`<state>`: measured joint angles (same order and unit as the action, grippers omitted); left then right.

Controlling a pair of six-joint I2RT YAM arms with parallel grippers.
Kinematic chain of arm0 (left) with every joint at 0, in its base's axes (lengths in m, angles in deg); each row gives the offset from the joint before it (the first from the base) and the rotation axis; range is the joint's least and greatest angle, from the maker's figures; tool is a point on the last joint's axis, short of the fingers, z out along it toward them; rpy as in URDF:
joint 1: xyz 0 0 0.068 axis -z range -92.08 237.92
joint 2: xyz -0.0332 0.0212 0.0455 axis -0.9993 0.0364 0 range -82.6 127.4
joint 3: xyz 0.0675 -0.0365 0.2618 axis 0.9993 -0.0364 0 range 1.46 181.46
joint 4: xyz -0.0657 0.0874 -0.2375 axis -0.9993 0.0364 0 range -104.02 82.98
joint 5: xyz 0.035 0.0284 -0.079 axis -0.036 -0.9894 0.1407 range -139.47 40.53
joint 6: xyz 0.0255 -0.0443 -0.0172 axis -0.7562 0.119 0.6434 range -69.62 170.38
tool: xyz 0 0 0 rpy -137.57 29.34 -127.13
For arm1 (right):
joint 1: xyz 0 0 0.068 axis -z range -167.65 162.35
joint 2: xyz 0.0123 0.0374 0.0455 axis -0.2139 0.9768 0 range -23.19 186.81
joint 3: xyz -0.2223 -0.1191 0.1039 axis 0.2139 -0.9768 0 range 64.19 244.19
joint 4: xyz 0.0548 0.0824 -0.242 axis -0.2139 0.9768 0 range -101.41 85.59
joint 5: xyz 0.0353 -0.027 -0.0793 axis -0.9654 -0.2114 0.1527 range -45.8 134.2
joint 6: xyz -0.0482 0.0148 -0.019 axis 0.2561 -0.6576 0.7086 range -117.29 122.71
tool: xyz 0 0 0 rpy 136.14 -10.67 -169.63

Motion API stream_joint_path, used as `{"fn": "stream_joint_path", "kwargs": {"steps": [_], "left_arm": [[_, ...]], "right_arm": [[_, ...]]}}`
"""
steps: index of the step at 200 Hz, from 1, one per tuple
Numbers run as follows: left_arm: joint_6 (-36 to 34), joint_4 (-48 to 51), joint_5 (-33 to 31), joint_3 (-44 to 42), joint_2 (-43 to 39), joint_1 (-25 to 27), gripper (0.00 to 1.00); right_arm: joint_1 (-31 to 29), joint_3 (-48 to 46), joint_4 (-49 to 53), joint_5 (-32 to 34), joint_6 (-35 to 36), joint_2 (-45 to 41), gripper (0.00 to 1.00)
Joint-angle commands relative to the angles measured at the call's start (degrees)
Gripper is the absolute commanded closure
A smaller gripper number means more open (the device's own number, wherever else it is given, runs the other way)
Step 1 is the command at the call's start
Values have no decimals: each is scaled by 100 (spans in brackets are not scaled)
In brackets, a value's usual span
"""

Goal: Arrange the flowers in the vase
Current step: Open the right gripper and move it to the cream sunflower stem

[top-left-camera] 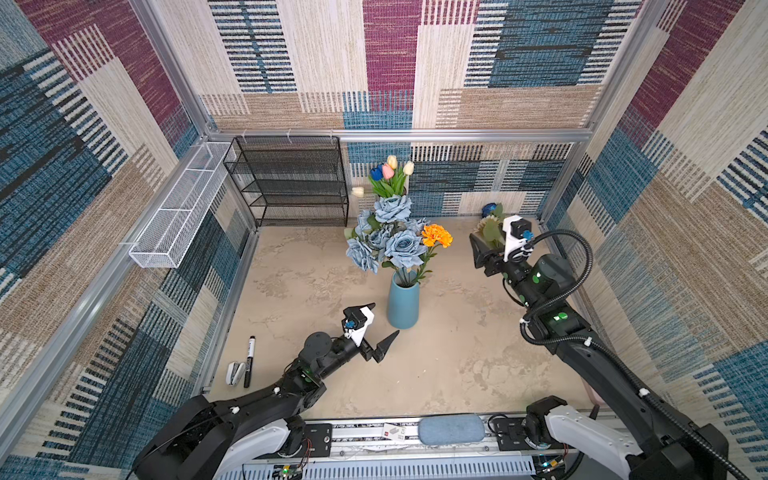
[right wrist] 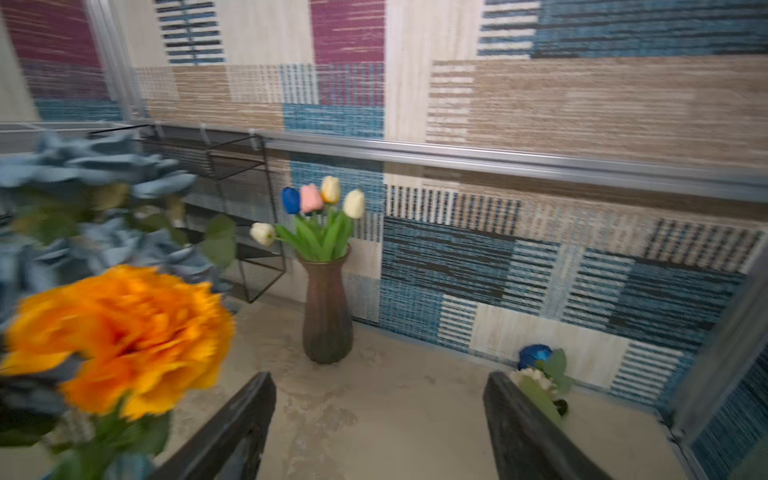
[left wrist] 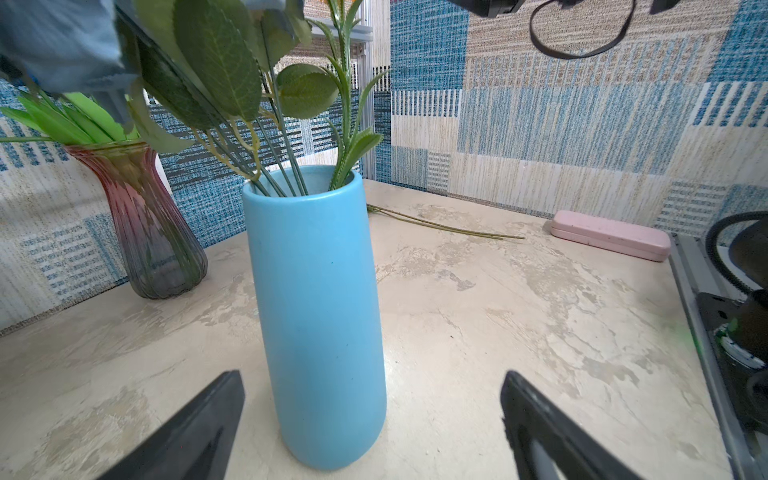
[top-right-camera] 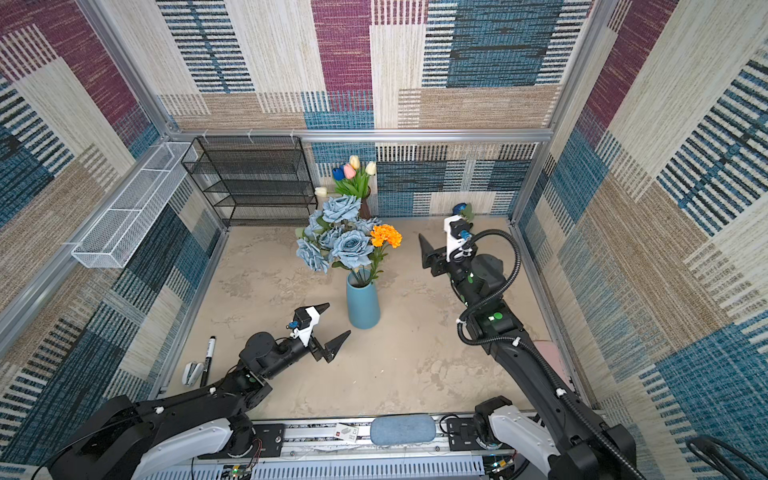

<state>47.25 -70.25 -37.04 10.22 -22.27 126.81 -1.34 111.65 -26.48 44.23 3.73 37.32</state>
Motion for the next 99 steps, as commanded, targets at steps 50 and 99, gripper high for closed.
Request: {"fn": "stream_joint_path", "kwargs": {"steps": [50,99], "left_arm": [[-19,21,67,-5,-119,4,1],[-108,114,22,21,-90,4,1]], "right_arm": [[1628,2405,2934,-334,-801,3539,52],[1886,3517,3972,-59,-389,5222,57]]}}
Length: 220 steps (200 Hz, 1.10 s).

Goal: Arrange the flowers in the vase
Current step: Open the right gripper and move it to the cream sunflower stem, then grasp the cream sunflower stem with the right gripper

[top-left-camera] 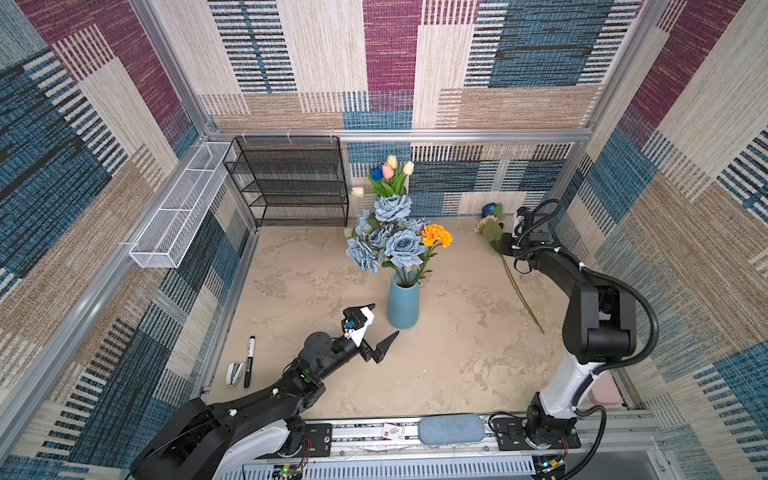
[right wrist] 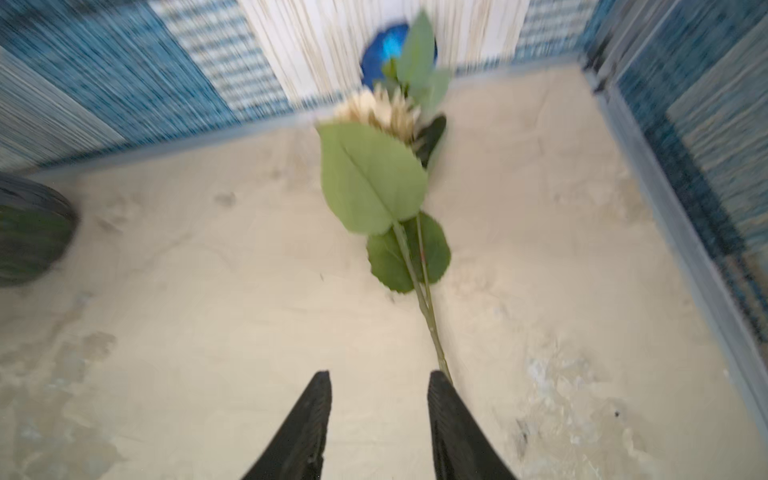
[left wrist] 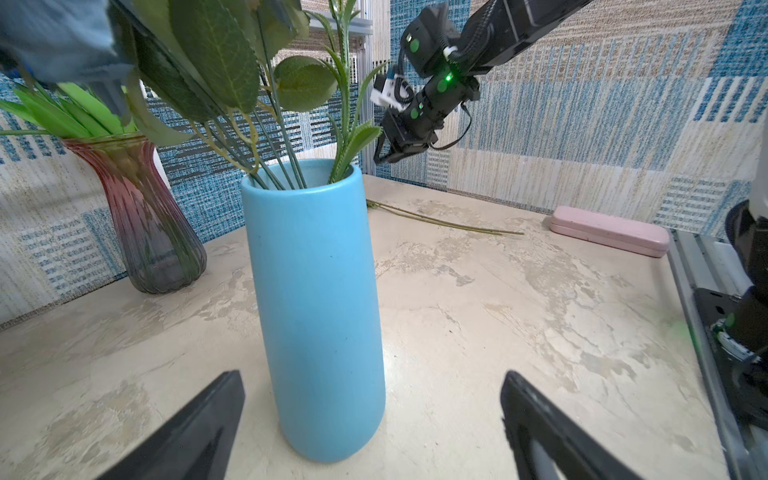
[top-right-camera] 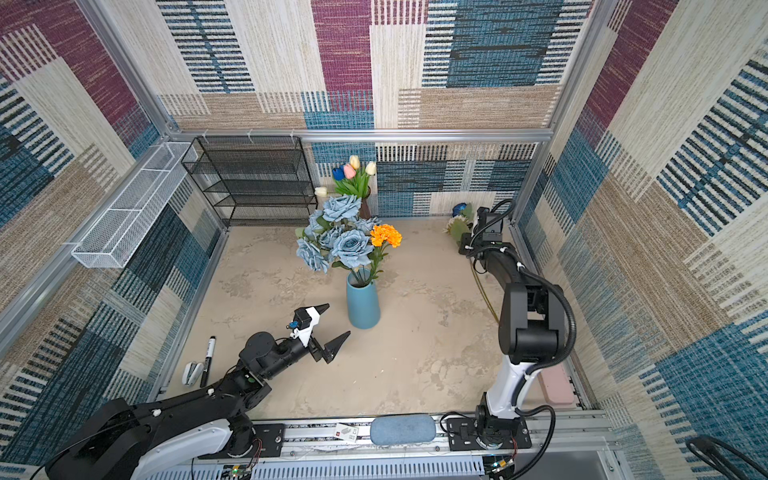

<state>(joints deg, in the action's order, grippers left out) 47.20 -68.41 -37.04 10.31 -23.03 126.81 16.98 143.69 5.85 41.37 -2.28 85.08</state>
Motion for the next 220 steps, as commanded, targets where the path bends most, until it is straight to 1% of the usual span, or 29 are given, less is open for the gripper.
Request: {"fn": "stream_joint_path", "kwargs": {"steps": [1,14,31,49,68,89,105,135,160,197,220], "left_arm": [[-104,-71,22,12,-14,4,1],[-104,-20,30,30,-24,2,1],[-113,9,22,48,-7,4,1],[-108,-10,32,39,8,4,1],[-121,-31,23,48,45,4,1],[-104,-47,56,56,63,4,1],[-113,-45,45,56,81,4,1],[-104,-44,58,73,106,4,1],[-95,-54,76,83,133,4,1],[-86,-76,91,83,143,3,1],[-67,-89,86,75,142,4,1]], "right_arm": [[60,321,750,246,215,470,57],[74,466,846,509,265,760,56],[78,625,923,664,315,1072,49],[74,746,1001,784,335,1287,50],[83,681,811,672,440,1365,61],[83,725,848,453,455,1414,76],[83,591,703,346,458,1264,81],[74,446,639,243,438,929,94],[61,285,597,-39,387,540,98],[-37,71,560,-447,304,-128,97],[-178,6,532,-1002,303,-347,96]]}}
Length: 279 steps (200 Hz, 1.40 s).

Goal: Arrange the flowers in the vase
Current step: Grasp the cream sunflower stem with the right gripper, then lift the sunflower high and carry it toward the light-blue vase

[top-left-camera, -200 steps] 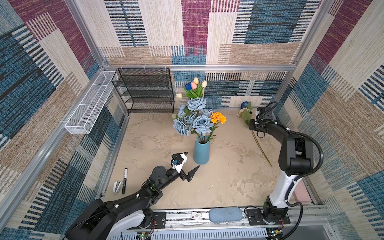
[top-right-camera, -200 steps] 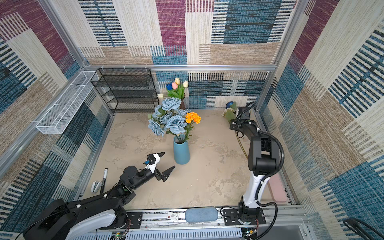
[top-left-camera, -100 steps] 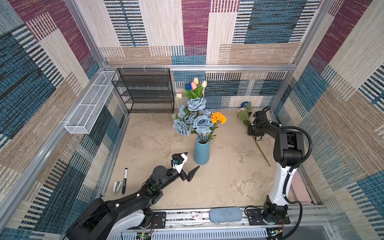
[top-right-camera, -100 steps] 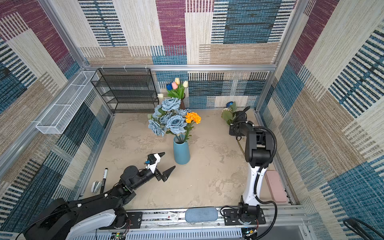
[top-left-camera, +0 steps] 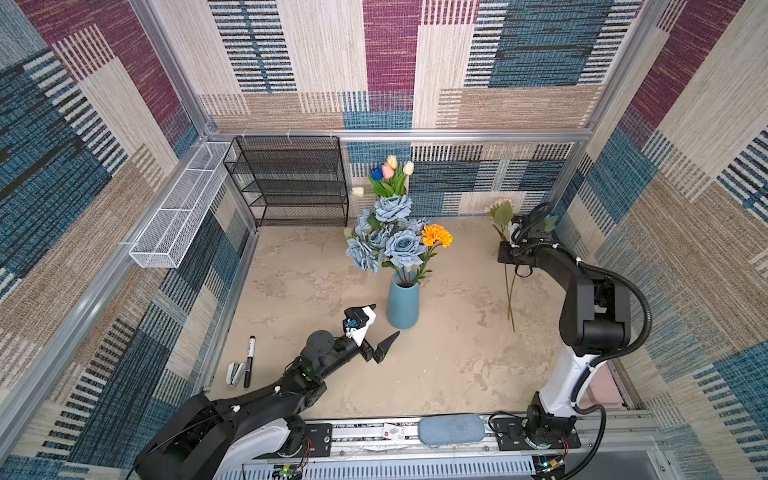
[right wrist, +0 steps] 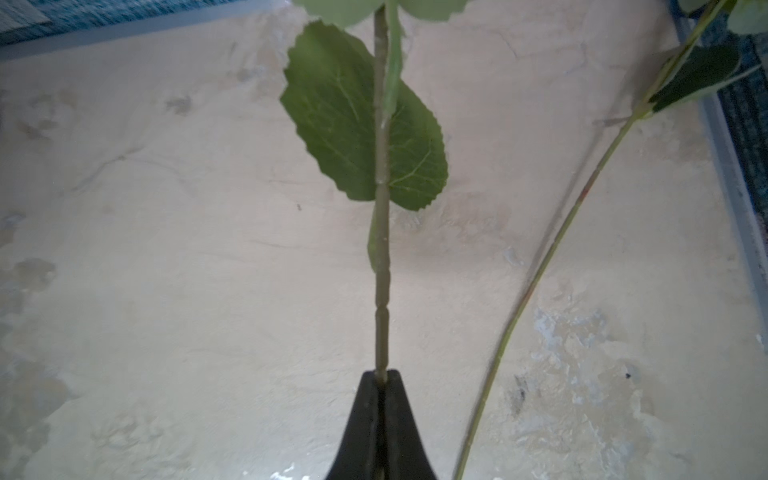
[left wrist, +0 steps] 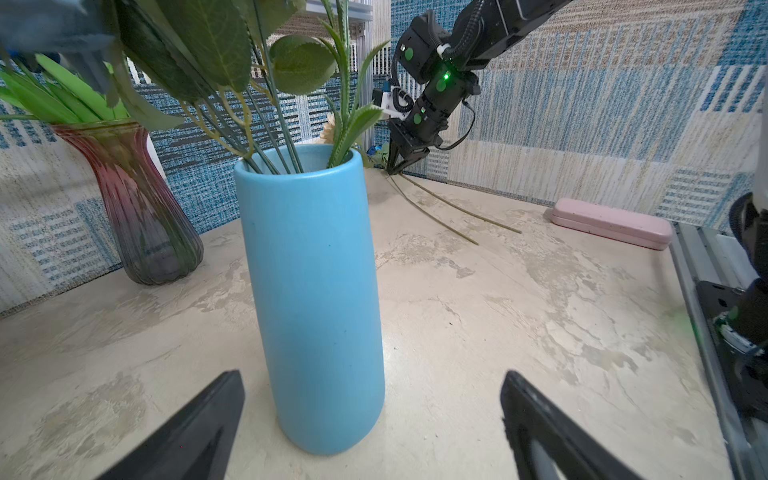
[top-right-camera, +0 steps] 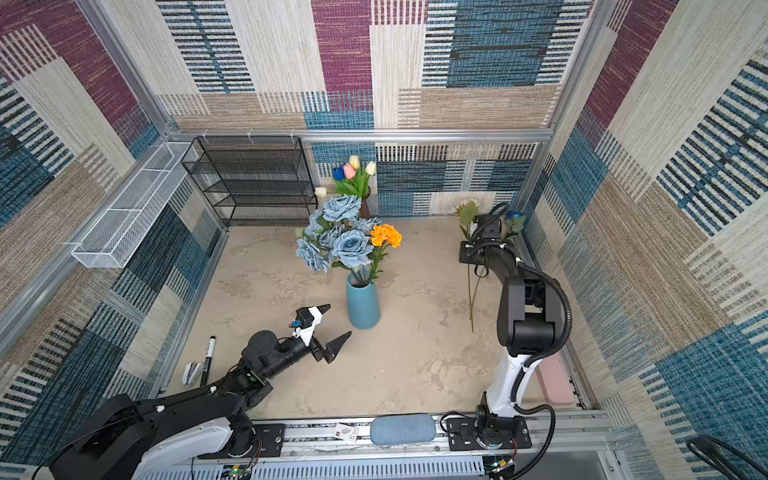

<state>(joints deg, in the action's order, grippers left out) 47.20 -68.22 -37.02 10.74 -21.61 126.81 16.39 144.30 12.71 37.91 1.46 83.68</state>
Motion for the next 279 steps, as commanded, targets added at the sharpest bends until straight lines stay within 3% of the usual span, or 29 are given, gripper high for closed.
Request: {"fn": "stream_joint_path", "kwargs": {"steps": [1,73,112,140,159,188,220,279], "left_arm": [[-68,-109,83,31,0,4,1],[-69,-135,22,-5,-69,4,1],[9,-92,-23,2,-114,4,1],[47,41,3,36,-180,4,1],[80,139,-35,48,-267,2,1],[98,17,-41,21,-216,4,1],[104,18,-15,13,-243,5,1],[86,137,12,12,-353,4,1]], "right_arm": [[-129,-61,-158,-682,-78,-217,96],[-883,-620,-1686,-1631,-711,-1609,100],[-988,-1946,-4409,-2396,-1991,-3128,100],[-1421,-2572,-5719,-2244,-2024,-4118,100],[-1579,-2976,-6835,-2601,-2355,-4528,100],[-2165,-3600,-8502,-2822,-2641,-4662,100],[-2923,-3568,-8856,-3001,-2195,-4404,100],[-3682,-2872,-9200,-3054,-2046,-3640,100]]}}
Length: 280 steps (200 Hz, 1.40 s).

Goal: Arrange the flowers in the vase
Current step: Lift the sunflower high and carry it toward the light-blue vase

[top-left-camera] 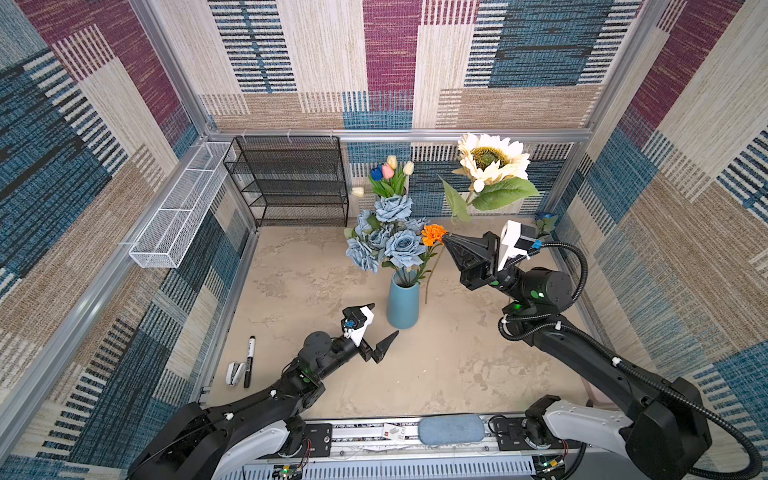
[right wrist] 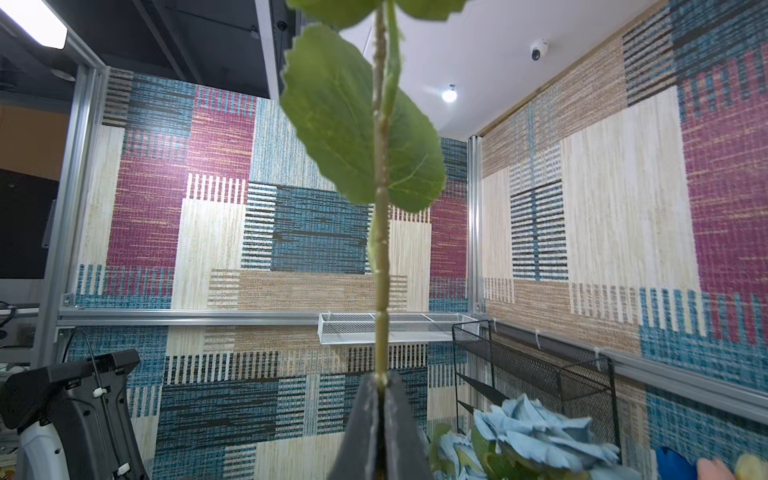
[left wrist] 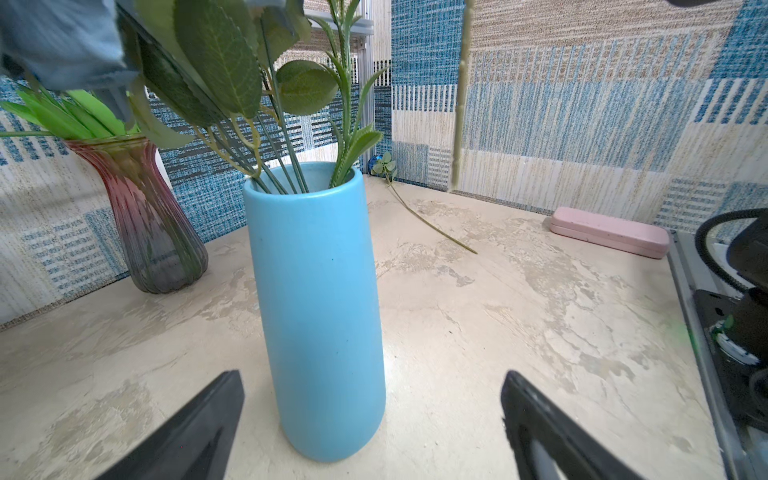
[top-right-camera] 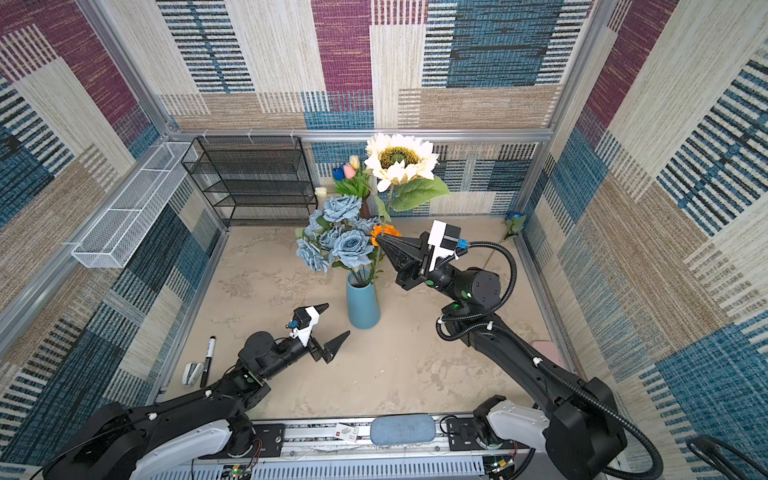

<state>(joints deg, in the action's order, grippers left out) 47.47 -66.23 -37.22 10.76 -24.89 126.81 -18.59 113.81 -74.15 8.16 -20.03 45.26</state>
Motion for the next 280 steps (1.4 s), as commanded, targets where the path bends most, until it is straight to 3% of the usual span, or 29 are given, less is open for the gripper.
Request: {"fn": "stream_joint_path", "kwargs": {"steps": [1,111,208,280], "left_arm": [[61,-62,32,10,-24,4,1],[100,474,-163,72,-407,5,1],[-33,220,-144,-25,-338,4,1],[-51,167,-118,-34,-287,4,1]], "right_arm": [[-189,187,-526,-80,103,217,100],[-502,522,-1294,436,968,1032,100],[-533,559,-753,448,1312,1299,100],[-579,520,384,345,1582,1338,100]]}}
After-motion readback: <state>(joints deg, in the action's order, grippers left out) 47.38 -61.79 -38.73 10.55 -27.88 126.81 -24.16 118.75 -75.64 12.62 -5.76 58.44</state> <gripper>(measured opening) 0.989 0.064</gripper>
